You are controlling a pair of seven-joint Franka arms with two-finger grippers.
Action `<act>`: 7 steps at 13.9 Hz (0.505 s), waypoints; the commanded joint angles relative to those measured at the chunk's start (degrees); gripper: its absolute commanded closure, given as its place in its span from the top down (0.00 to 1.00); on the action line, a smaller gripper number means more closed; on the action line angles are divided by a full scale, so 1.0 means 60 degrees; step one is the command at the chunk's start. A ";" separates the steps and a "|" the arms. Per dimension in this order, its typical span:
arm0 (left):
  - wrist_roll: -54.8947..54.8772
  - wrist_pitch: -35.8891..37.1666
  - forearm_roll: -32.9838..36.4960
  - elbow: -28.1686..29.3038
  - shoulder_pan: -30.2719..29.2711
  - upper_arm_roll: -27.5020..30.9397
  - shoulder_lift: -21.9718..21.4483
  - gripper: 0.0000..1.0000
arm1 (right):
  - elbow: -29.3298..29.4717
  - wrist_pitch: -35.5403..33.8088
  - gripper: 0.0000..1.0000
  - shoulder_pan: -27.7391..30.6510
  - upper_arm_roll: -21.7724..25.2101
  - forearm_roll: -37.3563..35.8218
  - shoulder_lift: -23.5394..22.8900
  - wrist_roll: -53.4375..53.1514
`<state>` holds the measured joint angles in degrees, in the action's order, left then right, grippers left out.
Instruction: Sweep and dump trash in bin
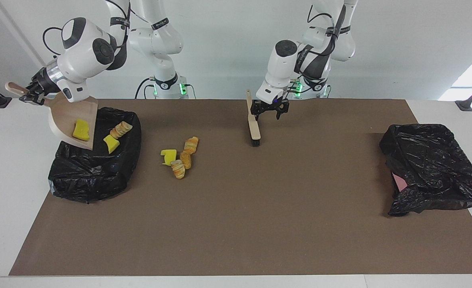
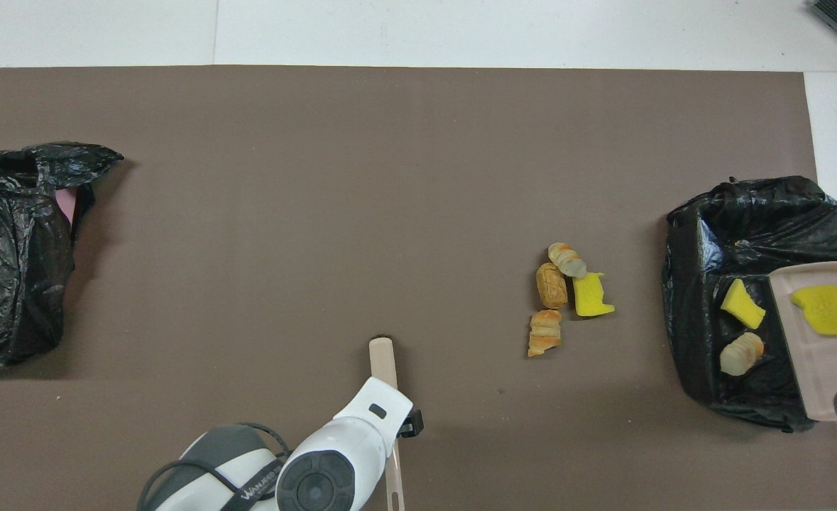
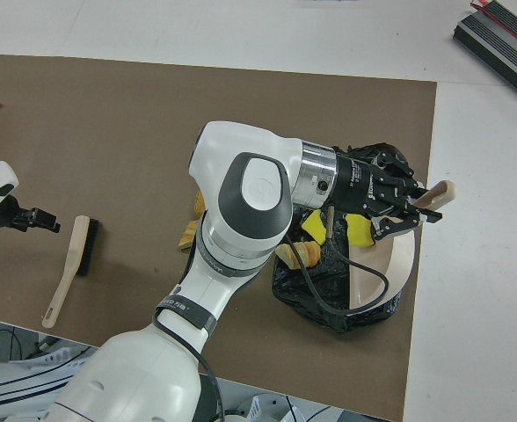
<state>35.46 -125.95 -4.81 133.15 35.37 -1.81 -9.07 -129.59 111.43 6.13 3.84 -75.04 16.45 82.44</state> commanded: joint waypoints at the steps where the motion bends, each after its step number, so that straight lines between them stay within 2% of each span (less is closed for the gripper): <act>1: -0.1844 0.1153 0.0157 -0.1123 -0.1174 -0.0065 0.0295 1.00 | -0.1046 0.0032 0.00 -0.0508 -0.0040 -0.0793 0.0949 -0.0555; 3: -0.3295 0.1973 0.0157 -0.2074 -0.2038 -0.0065 0.0646 1.00 | -0.1193 -0.0303 0.00 -0.0829 -0.0142 -0.0924 0.0964 -0.0614; 6: -0.5069 0.3131 0.0157 -0.3613 -0.3167 -0.0065 0.1334 1.00 | -0.1969 -0.0671 0.00 -0.1152 -0.0171 -0.1085 0.1271 -0.1667; 7: -0.5582 0.3381 0.0172 -0.4023 -0.3533 -0.0050 0.1510 1.00 | -0.1912 -0.1049 0.00 -0.1371 -0.0288 -0.1580 0.1258 -0.1655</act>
<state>6.54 -110.00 -4.73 115.65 17.39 -1.44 -4.09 -138.69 107.68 -0.86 3.24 -79.97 21.65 74.52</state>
